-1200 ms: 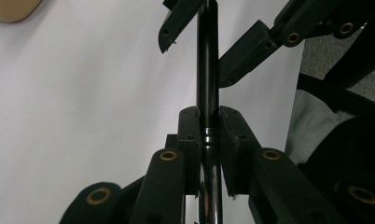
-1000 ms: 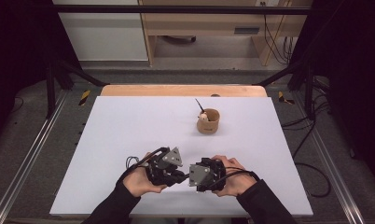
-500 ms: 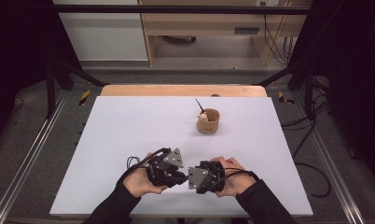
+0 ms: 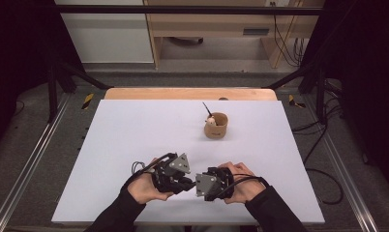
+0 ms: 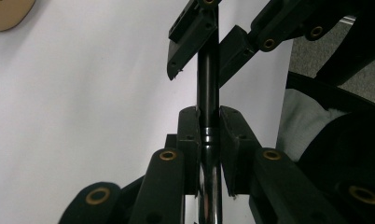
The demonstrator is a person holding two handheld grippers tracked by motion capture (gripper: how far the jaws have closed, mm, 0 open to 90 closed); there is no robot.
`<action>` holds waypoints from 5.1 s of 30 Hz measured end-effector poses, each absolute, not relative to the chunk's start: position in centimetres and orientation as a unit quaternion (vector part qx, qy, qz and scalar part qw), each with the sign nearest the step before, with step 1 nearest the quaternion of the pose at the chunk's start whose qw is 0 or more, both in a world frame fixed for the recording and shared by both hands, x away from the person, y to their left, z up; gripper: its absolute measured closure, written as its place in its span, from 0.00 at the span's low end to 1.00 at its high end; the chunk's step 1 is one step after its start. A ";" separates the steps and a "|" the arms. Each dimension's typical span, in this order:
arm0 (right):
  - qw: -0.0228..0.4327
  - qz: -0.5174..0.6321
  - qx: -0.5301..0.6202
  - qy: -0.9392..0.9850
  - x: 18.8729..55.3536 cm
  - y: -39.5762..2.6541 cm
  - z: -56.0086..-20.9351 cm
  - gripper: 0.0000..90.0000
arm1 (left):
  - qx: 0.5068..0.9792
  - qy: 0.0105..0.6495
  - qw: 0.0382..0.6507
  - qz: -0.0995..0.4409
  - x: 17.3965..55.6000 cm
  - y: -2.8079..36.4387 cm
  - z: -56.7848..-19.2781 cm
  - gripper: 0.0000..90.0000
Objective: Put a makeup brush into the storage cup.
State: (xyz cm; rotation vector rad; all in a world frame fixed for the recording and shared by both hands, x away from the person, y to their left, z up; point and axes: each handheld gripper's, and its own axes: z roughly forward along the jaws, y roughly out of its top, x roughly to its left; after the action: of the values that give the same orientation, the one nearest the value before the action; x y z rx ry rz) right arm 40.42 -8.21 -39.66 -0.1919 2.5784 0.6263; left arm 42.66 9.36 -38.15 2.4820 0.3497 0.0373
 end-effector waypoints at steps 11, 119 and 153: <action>0.234 0.230 -0.079 0.941 40.4 -8.3 -39.5 0.86 | 0.936 0.138 0.323 0.021 42.9 9.8 -37.9 0.83; 0.188 0.407 0.227 0.864 41.5 -14.0 -43.4 0.88 | 0.773 0.340 0.524 0.110 41.6 16.2 -42.2 0.18; 0.197 0.455 0.223 0.839 41.2 -13.0 -41.9 0.88 | 0.748 0.325 0.575 0.064 42.5 12.8 -41.0 0.22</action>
State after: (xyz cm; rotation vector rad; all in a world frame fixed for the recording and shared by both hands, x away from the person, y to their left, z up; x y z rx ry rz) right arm 41.20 -12.95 -41.89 0.6250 2.3496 1.2735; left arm 42.47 12.83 -41.00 1.7507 0.7619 0.1497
